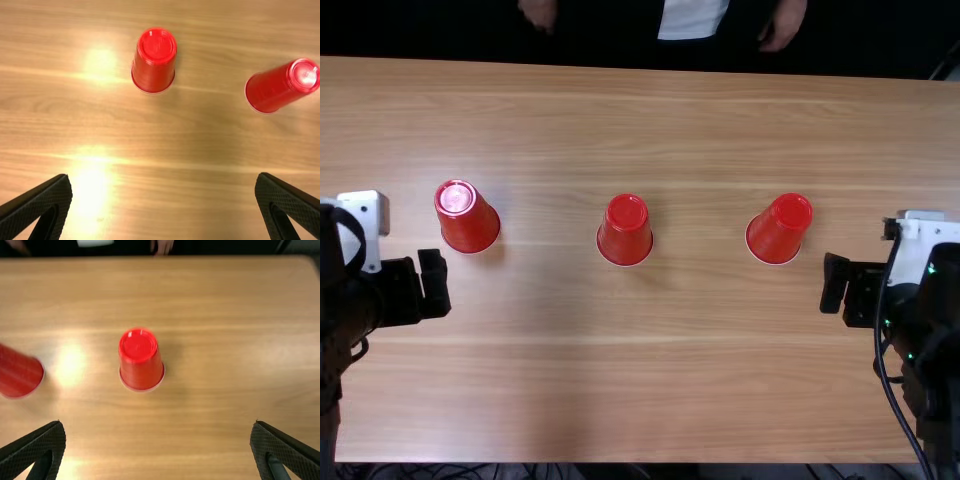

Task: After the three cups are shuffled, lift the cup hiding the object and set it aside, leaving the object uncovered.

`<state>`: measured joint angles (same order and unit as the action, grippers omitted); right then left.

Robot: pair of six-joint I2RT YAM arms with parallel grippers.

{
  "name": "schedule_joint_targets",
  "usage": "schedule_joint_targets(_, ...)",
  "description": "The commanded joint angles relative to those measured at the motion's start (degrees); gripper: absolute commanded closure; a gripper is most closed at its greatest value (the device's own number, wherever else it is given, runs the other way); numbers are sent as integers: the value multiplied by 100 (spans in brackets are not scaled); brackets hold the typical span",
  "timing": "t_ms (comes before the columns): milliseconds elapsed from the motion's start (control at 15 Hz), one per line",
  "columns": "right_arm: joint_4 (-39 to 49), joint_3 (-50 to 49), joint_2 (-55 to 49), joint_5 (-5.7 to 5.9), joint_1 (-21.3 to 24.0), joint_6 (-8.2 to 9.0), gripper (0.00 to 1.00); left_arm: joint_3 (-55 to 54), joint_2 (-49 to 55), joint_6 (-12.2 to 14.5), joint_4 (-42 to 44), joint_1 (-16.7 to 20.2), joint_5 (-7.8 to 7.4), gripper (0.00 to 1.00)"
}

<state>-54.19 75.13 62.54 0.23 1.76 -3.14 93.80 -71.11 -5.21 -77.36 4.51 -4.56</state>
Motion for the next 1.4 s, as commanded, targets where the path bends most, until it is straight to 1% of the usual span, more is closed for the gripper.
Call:
schedule_joint_targets(0,-145,256,302,-255,-167,-24,0,209,-193,26,-68,-135,13,0)
schedule_joint_targets(133,-208,309,707,-276,-194,-13,0,209,-386,26,-100,-205,13,0)
schedule_joint_targets(467,-187,661,1498,-287,-185,-13,0,288,-1115,26,-427,-196,13,0)
schedule_joint_targets(733,-103,977,2262,-276,-185,-34,0,279,-1335,26,-364,-205,13,0)
schedule_joint_targets(933,-92,1302,3001,-276,-167,-3,0,262,-1335,26,-353,-205,2,0)
schedule_joint_targets(1000,-61,1372,3203,-297,-167,8,0,262,-1326,26,-353,-205,2,0)
schedule_joint_targets(1133,298,1390,3589,-297,-167,18,0,244,-1309,26,-353,-205,2,0)
schedule_joint_targets(1333,889,1390,3906,-297,-167,-3,0,235,-1300,26,-343,-205,2,0)
